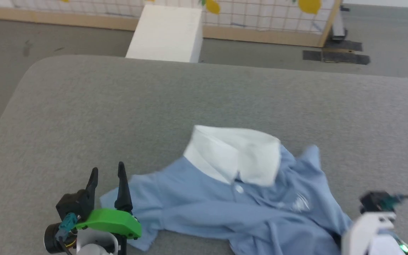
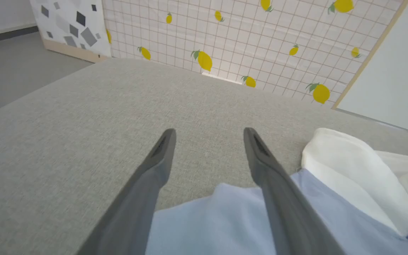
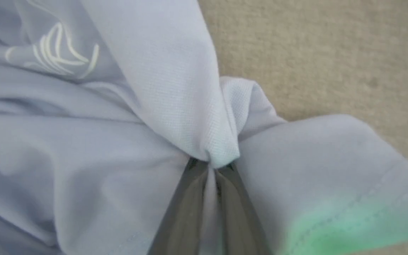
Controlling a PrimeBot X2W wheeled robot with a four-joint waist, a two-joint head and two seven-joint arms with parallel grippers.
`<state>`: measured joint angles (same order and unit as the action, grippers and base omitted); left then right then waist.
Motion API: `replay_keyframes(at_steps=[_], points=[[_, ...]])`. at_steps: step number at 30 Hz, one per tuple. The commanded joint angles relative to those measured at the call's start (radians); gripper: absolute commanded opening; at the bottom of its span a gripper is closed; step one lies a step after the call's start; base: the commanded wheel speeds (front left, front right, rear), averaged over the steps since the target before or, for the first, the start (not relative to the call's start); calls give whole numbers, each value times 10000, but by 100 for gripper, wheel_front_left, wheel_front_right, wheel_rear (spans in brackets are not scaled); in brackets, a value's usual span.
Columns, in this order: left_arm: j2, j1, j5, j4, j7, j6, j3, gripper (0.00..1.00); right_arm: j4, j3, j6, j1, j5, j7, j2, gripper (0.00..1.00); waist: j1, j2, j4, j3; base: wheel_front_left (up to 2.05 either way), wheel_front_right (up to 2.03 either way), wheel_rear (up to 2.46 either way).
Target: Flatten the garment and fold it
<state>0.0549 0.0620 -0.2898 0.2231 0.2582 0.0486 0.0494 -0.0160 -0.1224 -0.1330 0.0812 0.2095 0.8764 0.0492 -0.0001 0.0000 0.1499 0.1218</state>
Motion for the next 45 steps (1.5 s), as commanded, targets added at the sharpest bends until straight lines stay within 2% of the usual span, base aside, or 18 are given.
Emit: replay_keyframes(at_steps=[1,2,3,4,5,10,13,17,20,23,27,31,32,33,34,35,39,45], points=[[-15,-40,73,3,35,-8,-16,100,-248,-360,23,700,31,294,59,0,1,0,-648,-350,0,0,0],[-15,-61,97,-31,35,11,-6,100,-659,-604,23,983,37,331,35,0,1,0,-770,-352,0,0,0],[-16,-69,110,-57,35,18,4,100,-936,-781,23,1153,106,273,25,11,1,0,-862,-354,0,0,0],[-16,-76,123,-93,35,29,3,100,-1190,-945,23,1306,281,78,20,46,1,0,-983,-351,0,0,0],[-14,-80,133,-110,35,32,11,100,-1307,-1094,23,1380,424,-135,18,100,1,0,-1061,-339,0,0,0],[3,14,152,-42,35,-31,93,100,-1416,-1315,23,984,714,-2468,14,100,1,0,-1258,-310,0,0,0],[0,88,144,19,35,-63,152,100,-1323,-621,23,426,290,-4245,13,100,1,0,-1214,-293,0,0,0],[-8,179,145,46,35,-101,304,100,-576,79,23,-478,-212,-6261,60,100,1,0,-971,-204,0,0,0],[-15,271,100,46,35,-105,386,100,449,461,23,-1148,-617,-6846,354,100,1,0,-699,-64,0,0,0],[-21,357,59,50,35,-97,450,100,1489,547,23,-1798,-929,-6629,496,100,1,0,-433,113,0,0,0],[-30,459,9,63,35,-89,556,100,2795,557,23,-2600,-1195,-5534,623,100,1,0,-89,381,0,0,0],[-36,527,-61,98,36,-58,636,100,3862,649,23,-3115,-1176,-3736,646,100,1,0,138,550,0,0,0],[-39,559,-111,128,36,-37,665,100,4257,826,23,-3332,-819,-2365,667,100,1,0,205,615,0,0,0],[-40,560,-123,140,36,-31,670,100,4309,870,23,-3367,-733,-1925,688,40,1,0,205,612,0,0,0],[-41,556,-130,153,36,-22,673,100,4292,933,23,-3383,-655,-1651,703,13,1,0,198,599,0,0,0],[-41,545,-137,174,36,-9,675,100,4202,969,23,-3394,-488,-1435,688,0,1,0,178,568,0,0,0],[-43,519,-149,235,36,25,684,100,3487,783,23,-3505,-85,-2044,655,0,1,0,15,393,0,0,0],[-11,406,-65,285,36,4,637,100,2472,-924,23,-3610,-456,-4809,426,0,1,0,-428,14,0,0,0]])
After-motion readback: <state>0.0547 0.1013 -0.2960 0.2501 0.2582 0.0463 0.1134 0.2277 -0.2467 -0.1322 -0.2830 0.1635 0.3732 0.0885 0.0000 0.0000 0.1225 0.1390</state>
